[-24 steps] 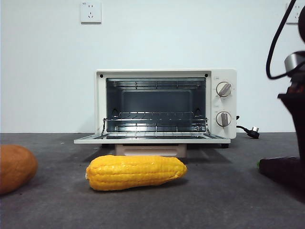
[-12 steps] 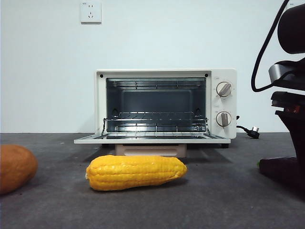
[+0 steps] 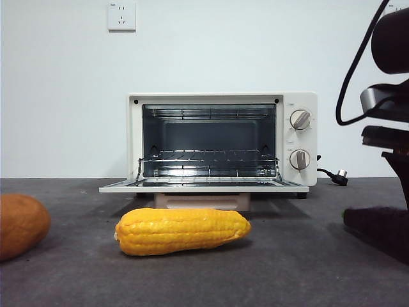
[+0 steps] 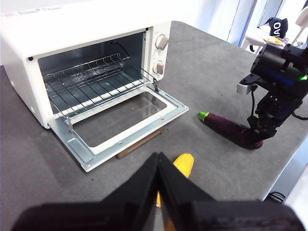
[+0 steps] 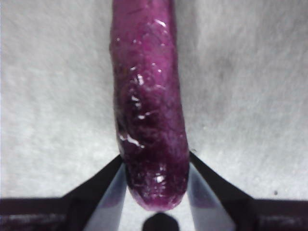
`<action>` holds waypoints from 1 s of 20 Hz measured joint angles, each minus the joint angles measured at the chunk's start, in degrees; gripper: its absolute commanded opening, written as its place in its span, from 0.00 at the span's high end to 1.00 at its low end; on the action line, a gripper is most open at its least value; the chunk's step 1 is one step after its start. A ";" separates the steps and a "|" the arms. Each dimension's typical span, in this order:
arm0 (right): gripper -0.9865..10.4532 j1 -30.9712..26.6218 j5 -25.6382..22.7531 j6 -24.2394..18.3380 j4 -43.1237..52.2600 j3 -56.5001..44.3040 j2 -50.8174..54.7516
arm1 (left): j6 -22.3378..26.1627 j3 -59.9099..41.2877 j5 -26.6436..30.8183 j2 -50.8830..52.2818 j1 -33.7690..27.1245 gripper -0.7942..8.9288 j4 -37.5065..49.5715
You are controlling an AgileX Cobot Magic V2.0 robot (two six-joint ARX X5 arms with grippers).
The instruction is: Take the eggplant from the table,put the eggplant in the oven
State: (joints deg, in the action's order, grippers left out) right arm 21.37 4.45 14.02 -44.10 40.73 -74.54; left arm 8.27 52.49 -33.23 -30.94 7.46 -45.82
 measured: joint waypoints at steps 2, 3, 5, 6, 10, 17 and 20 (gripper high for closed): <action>0.87 0.00 0.00 0.00 -0.92 0.15 2.75 | 0.00 0.00 0.00 -0.02 0.00 0.92 0.00; 0.87 0.00 0.00 0.00 -1.79 0.52 4.04 | 0.00 0.00 0.00 -0.04 0.00 0.92 0.00; 0.88 0.00 0.02 0.00 -3.78 2.12 7.28 | 0.00 0.00 0.00 -0.13 0.00 0.92 0.00; 0.93 0.00 0.02 -0.04 -4.79 3.26 8.94 | 0.02 0.00 0.00 -0.33 0.00 0.92 0.00; 0.92 0.00 6.10 -1.09 -8.76 6.14 13.27 | 0.00 0.00 0.00 -1.09 0.00 0.92 0.00; 0.92 3.10 15.65 -1.38 -8.09 7.72 16.39 | 0.00 0.00 0.00 -1.20 0.00 0.92 0.00; 0.92 3.39 19.56 -0.22 -2.03 7.72 14.71 | 0.00 0.00 0.00 -1.20 0.00 0.92 -0.02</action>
State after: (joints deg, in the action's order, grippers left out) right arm 24.75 24.01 13.80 -46.13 48.45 -59.83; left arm 8.27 52.49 -33.23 -32.14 7.46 -45.84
